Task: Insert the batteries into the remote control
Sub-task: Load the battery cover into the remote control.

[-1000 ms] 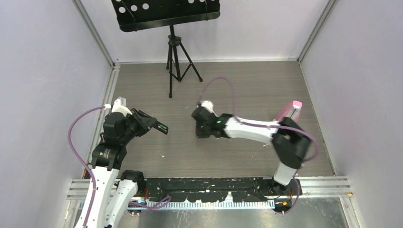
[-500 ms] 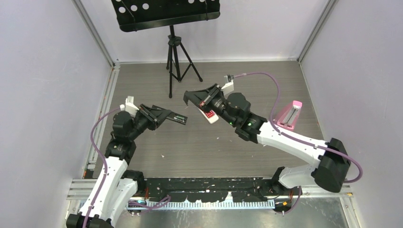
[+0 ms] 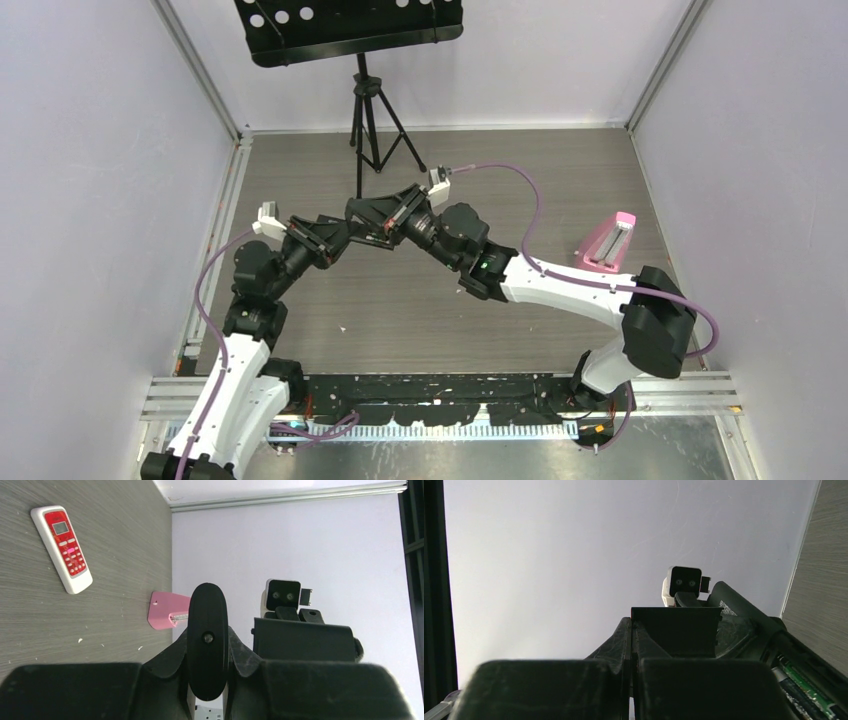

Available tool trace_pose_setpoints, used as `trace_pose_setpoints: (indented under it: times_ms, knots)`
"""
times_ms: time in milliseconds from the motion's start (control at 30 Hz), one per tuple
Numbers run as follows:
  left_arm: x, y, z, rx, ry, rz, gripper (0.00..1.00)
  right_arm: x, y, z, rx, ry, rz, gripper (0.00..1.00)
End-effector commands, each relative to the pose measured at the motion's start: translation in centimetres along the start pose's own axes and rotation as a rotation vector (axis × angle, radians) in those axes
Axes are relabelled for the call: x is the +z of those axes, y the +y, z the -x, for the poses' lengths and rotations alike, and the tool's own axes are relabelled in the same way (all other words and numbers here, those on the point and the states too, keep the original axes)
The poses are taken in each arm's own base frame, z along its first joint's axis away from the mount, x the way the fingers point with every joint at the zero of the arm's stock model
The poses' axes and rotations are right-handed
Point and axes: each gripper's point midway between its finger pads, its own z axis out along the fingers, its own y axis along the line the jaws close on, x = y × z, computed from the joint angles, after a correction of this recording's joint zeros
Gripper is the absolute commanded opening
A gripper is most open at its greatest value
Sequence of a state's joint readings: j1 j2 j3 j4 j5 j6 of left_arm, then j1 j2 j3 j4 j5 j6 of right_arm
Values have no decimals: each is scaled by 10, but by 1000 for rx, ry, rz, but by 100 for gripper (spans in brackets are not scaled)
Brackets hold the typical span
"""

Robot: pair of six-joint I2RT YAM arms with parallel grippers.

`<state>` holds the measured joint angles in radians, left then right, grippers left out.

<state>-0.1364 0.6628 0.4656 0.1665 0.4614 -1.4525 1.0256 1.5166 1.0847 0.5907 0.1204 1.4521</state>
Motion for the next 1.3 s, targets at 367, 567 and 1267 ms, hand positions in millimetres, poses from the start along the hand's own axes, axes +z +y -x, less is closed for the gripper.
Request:
trace_pose_setpoints:
  times_ms: [367, 567, 1267]
  knots:
    - [-1, -22, -2, -66, 13, -102, 0, -29, 46, 17, 12, -59, 118, 0]
    - [0, -26, -3, -73, 31, -120, 0, -33, 36, 16, 25, -53, 86, 0]
    - [-5, -33, -8, -100, 57, -152, 0, -25, 13, 19, 76, -33, 62, 0]
